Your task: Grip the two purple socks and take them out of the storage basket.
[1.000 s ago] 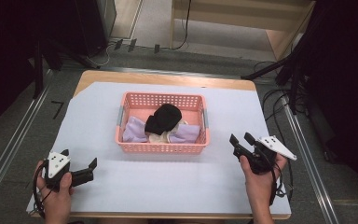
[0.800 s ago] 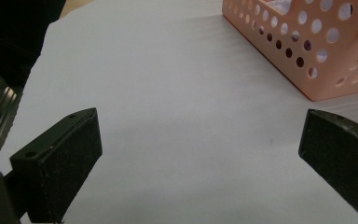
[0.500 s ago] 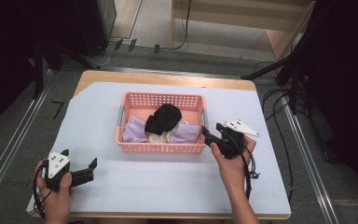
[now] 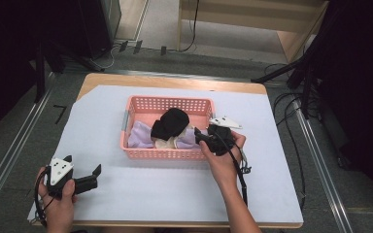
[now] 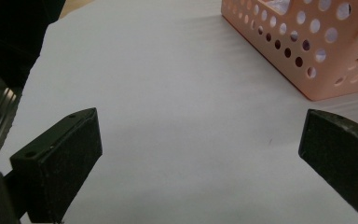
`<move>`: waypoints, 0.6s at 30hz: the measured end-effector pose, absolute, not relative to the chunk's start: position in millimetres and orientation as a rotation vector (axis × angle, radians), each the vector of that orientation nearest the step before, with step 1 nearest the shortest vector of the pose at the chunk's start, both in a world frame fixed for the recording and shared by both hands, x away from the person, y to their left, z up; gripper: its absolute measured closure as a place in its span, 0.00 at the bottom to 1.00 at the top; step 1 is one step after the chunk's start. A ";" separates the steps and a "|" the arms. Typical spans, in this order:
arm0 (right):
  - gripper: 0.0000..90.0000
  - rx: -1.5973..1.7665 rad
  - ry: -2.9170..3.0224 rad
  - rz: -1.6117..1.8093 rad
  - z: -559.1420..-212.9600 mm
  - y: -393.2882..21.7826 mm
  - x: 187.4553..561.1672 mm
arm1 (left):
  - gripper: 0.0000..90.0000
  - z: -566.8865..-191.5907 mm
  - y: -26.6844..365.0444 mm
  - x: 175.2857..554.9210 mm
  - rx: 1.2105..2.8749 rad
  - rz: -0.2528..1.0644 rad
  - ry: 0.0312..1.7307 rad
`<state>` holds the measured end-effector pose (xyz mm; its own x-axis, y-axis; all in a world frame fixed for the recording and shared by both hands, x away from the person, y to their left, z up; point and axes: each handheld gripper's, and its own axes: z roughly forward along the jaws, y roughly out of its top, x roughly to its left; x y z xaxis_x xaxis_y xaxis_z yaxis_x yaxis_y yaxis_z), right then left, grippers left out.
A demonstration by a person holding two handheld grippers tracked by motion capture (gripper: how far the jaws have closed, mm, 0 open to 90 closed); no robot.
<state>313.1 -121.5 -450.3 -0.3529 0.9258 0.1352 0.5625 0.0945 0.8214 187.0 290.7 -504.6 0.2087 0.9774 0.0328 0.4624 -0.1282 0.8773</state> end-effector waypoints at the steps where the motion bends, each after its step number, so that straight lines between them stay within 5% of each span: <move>1: 0.50 1.461 1.965 1.154 -451.2 -119.3 314.6 | 0.00 -504.7 290.6 187.0 1.713 0.843 1.360; 18: 0.52 1.517 2.035 1.044 -457.9 -91.8 338.6 | 0.00 -504.8 290.3 187.5 1.717 0.840 1.362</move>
<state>338.6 -91.8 -457.9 -0.3347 0.9350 0.1177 0.6408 0.1342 0.7559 187.5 290.3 -504.8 0.2092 0.9774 0.0312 0.4662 -0.1278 0.8754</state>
